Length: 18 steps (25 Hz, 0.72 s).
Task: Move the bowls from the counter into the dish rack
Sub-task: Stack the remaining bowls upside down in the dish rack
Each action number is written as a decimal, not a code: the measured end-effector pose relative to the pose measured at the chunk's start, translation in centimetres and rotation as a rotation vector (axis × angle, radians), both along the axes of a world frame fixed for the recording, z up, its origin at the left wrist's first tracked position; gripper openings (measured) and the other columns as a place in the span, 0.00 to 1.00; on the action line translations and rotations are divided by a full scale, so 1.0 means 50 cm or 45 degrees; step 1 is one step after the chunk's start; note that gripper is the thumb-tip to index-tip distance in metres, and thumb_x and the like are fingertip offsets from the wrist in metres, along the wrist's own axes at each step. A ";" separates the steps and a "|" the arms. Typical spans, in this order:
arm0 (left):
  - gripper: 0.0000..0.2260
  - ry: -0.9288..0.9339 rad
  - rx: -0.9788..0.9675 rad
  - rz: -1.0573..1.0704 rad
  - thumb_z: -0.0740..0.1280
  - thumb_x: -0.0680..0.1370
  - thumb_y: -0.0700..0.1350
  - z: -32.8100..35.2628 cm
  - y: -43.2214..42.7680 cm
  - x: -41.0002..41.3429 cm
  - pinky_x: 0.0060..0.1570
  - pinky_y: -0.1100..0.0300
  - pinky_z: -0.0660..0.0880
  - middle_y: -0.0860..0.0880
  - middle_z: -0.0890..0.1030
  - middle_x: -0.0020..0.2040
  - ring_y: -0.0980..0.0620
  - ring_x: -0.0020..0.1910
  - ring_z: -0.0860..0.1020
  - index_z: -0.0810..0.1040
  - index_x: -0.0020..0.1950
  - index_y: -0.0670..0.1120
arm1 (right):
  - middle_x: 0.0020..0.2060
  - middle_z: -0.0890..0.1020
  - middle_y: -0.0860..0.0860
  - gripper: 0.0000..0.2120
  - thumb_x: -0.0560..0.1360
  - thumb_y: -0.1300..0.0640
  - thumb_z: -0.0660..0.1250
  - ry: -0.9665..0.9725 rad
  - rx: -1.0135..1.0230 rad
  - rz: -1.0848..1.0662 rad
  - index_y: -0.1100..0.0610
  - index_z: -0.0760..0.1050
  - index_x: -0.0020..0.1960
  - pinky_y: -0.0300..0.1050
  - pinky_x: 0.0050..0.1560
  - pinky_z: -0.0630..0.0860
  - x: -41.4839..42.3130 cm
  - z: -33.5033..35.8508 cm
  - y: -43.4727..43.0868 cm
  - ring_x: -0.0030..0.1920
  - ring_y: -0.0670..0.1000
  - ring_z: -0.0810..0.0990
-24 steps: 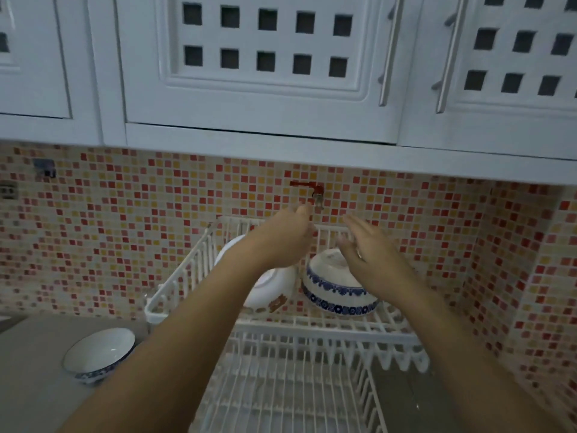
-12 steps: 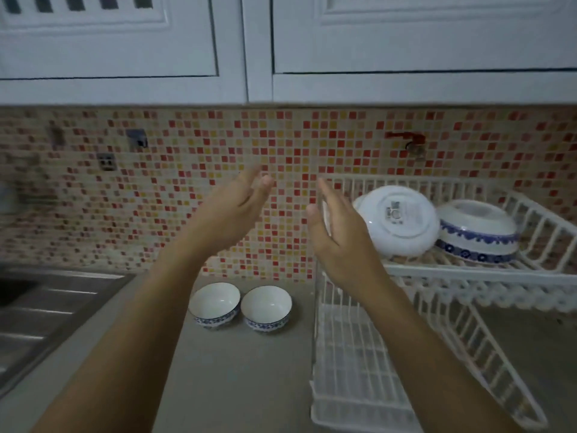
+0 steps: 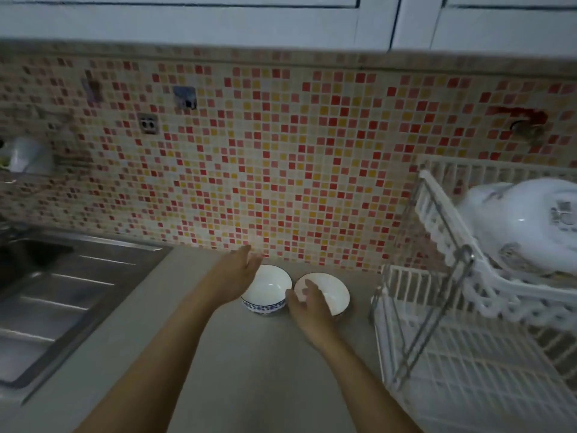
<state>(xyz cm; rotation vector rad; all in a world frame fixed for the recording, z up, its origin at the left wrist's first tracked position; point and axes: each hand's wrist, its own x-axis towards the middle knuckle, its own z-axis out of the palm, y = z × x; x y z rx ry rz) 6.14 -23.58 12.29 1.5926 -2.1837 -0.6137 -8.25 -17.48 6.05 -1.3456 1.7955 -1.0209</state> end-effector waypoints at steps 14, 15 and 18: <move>0.22 0.466 0.515 0.381 0.50 0.82 0.52 -0.385 -0.235 0.038 0.62 0.54 0.64 0.40 0.70 0.70 0.41 0.70 0.67 0.62 0.72 0.42 | 0.57 0.77 0.49 0.19 0.78 0.49 0.61 -0.686 0.090 -0.459 0.53 0.68 0.66 0.61 0.57 0.78 0.101 -0.316 -0.284 0.55 0.54 0.79; 0.20 0.498 0.522 0.395 0.50 0.82 0.51 -0.396 -0.245 0.035 0.57 0.55 0.65 0.40 0.73 0.67 0.40 0.67 0.70 0.65 0.70 0.41 | 0.59 0.76 0.50 0.22 0.77 0.50 0.63 -0.658 0.081 -0.458 0.55 0.66 0.68 0.61 0.57 0.78 0.102 -0.333 -0.295 0.58 0.56 0.78; 0.17 0.512 0.506 0.404 0.51 0.82 0.46 -0.415 -0.267 0.029 0.53 0.57 0.66 0.39 0.75 0.63 0.41 0.62 0.73 0.65 0.68 0.41 | 0.60 0.77 0.58 0.30 0.68 0.51 0.63 -0.599 0.228 -0.451 0.62 0.65 0.67 0.61 0.58 0.78 0.098 -0.381 -0.330 0.57 0.59 0.79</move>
